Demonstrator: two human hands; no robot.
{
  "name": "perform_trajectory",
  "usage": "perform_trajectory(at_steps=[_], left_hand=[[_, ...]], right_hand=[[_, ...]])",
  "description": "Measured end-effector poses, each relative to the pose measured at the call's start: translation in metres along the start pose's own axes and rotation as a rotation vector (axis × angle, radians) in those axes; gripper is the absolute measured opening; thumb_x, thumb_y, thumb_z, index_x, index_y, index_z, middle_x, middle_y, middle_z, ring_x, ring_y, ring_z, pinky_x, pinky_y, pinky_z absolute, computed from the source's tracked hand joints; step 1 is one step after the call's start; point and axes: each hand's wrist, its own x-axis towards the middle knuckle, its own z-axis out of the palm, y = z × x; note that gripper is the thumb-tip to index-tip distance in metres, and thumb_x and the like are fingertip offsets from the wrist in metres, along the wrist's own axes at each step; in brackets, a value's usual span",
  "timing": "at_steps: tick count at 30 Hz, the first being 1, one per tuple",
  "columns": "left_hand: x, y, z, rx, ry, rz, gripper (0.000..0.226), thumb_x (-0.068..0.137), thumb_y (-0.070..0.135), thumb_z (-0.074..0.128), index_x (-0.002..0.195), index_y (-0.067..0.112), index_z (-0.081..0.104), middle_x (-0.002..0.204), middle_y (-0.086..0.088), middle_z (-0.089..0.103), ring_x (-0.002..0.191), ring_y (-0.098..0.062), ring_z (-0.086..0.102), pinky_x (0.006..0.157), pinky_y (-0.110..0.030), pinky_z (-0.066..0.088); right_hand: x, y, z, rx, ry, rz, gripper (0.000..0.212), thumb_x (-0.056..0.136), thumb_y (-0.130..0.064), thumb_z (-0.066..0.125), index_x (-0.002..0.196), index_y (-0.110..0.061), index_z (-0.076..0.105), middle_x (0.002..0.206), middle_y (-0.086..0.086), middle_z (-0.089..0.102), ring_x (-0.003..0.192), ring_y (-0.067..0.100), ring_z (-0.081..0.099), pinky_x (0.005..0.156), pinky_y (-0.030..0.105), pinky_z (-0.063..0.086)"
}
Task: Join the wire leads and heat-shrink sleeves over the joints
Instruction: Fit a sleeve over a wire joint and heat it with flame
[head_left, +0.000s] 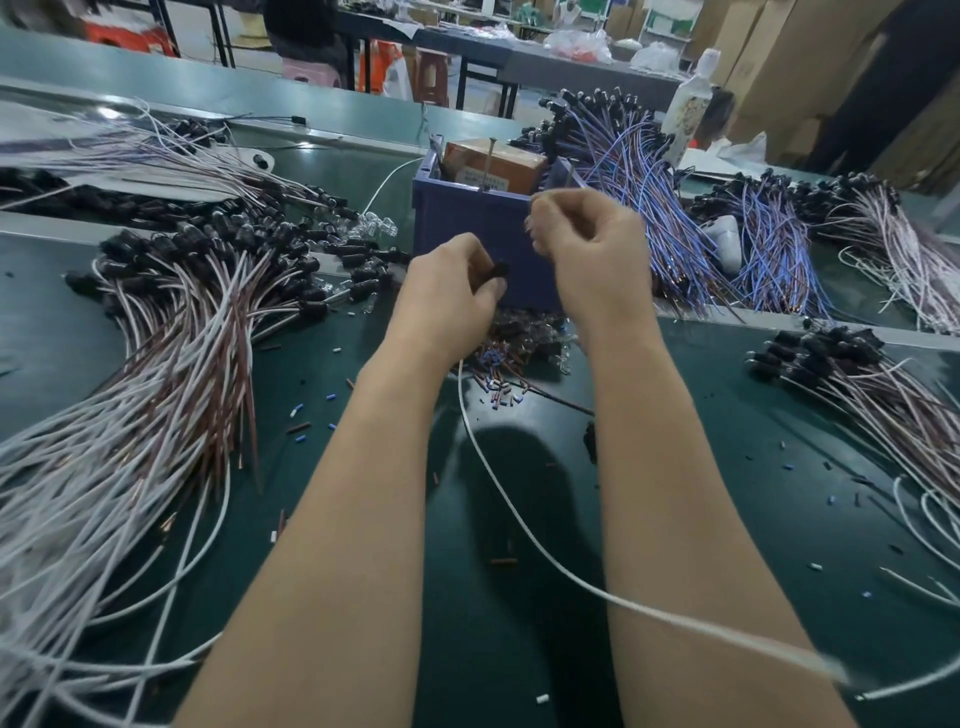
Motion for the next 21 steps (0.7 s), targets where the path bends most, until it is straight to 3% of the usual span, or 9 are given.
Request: perform_trajectory(at_steps=[3,5,9,11,15,18,21], left_hand=[[-0.002,0.0,0.001,-0.184,0.025,0.003,0.008,0.088,0.014,0.064,0.091,0.018,0.057,0.079,0.008,0.062,0.079,-0.013,0.06,0.082,-0.028,0.051],[-0.001,0.003,0.001,-0.272,0.047,0.022,0.015,0.087,0.011,0.063,0.092,0.023,0.055,0.081,0.011,0.062,0.079,-0.01,0.061,0.083,-0.028,0.052],[0.0,0.001,-0.001,-0.343,0.051,0.037,0.021,0.087,0.005,0.061,0.092,0.024,0.053,0.092,-0.002,0.067,0.085,-0.017,0.065,0.088,-0.036,0.053],[0.0,0.002,-0.002,-0.386,0.049,0.047,0.022,0.087,0.002,0.06,0.093,0.022,0.053,0.096,-0.003,0.068,0.091,-0.017,0.066,0.092,-0.038,0.052],[0.0,0.005,-0.003,-0.434,0.04,0.084,0.021,0.087,-0.002,0.058,0.096,0.017,0.054,0.099,-0.001,0.067,0.095,-0.013,0.067,0.093,-0.036,0.052],[0.001,0.007,-0.003,-0.435,0.045,0.1,0.022,0.086,-0.002,0.059,0.095,0.017,0.054,0.096,0.002,0.066,0.093,-0.012,0.067,0.092,-0.035,0.053],[0.0,0.009,-0.005,-0.465,0.039,0.116,0.028,0.086,-0.002,0.059,0.094,0.024,0.055,0.094,0.004,0.066,0.092,-0.013,0.068,0.091,-0.035,0.053]], right_hand=[[0.001,-0.001,-0.003,0.281,0.069,0.14,0.012,0.096,-0.006,0.051,0.087,-0.01,0.058,0.074,0.003,0.063,0.064,0.009,0.059,0.068,0.022,0.056],[-0.002,0.004,-0.002,0.178,0.004,0.156,0.01,0.096,-0.004,0.048,0.097,-0.011,0.055,0.069,0.003,0.06,0.055,0.008,0.056,0.062,0.023,0.053],[-0.003,0.01,0.001,-0.165,-0.151,0.086,0.023,0.094,-0.007,0.049,0.085,-0.023,0.063,0.071,0.004,0.062,0.069,0.021,0.061,0.08,0.042,0.054],[-0.002,0.012,0.0,-0.275,-0.156,0.048,0.015,0.091,-0.012,0.055,0.092,-0.019,0.068,0.076,0.005,0.064,0.075,0.023,0.062,0.079,0.036,0.053],[-0.006,0.012,0.0,-0.364,-0.202,-0.028,0.009,0.087,-0.02,0.062,0.094,-0.018,0.069,0.063,-0.009,0.051,0.056,0.003,0.045,0.051,0.008,0.032],[-0.007,0.011,0.002,-0.371,-0.164,-0.065,0.008,0.088,-0.018,0.061,0.091,-0.016,0.068,0.059,-0.011,0.048,0.054,0.003,0.042,0.049,0.009,0.032],[-0.01,0.009,0.003,-0.345,-0.104,-0.111,0.009,0.087,-0.014,0.06,0.092,-0.011,0.067,0.06,-0.008,0.047,0.059,0.013,0.043,0.057,0.022,0.031]])
